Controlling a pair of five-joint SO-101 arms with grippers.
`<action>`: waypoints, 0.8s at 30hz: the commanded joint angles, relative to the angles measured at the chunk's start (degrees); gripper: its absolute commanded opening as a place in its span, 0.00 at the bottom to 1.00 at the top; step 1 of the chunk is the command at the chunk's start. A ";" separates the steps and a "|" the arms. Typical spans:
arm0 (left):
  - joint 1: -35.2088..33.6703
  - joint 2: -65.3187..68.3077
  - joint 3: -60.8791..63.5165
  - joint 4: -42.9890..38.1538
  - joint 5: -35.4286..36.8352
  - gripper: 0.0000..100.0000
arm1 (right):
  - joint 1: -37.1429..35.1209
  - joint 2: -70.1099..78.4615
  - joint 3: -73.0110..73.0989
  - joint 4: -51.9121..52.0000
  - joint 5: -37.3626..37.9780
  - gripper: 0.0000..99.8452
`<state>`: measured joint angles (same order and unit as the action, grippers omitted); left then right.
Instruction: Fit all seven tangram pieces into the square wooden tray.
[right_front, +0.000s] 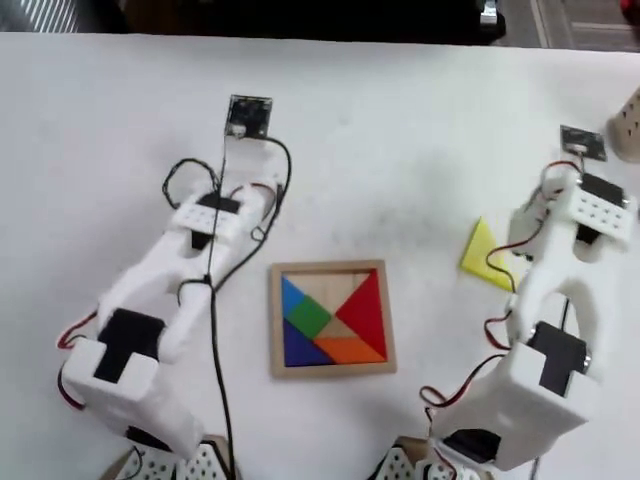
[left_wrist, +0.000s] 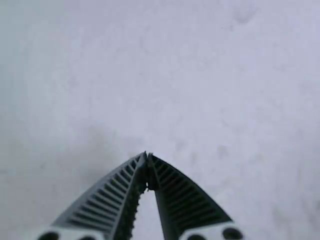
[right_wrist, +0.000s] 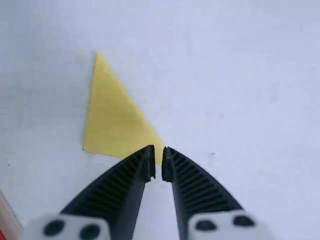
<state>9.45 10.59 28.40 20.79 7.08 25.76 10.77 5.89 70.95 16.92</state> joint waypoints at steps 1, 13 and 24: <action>-0.66 -0.48 -2.90 0.18 0.26 0.02 | 3.38 -0.48 -0.70 -3.38 3.08 0.02; -3.65 -0.57 -3.34 0.00 5.01 0.02 | -5.93 15.25 -3.43 -6.55 4.57 0.02; -4.09 -0.75 -3.43 -0.26 5.80 0.02 | -22.20 14.90 -8.97 4.18 -1.49 0.02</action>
<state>6.11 10.59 28.40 20.79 12.26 7.56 26.33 -0.70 74.37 18.51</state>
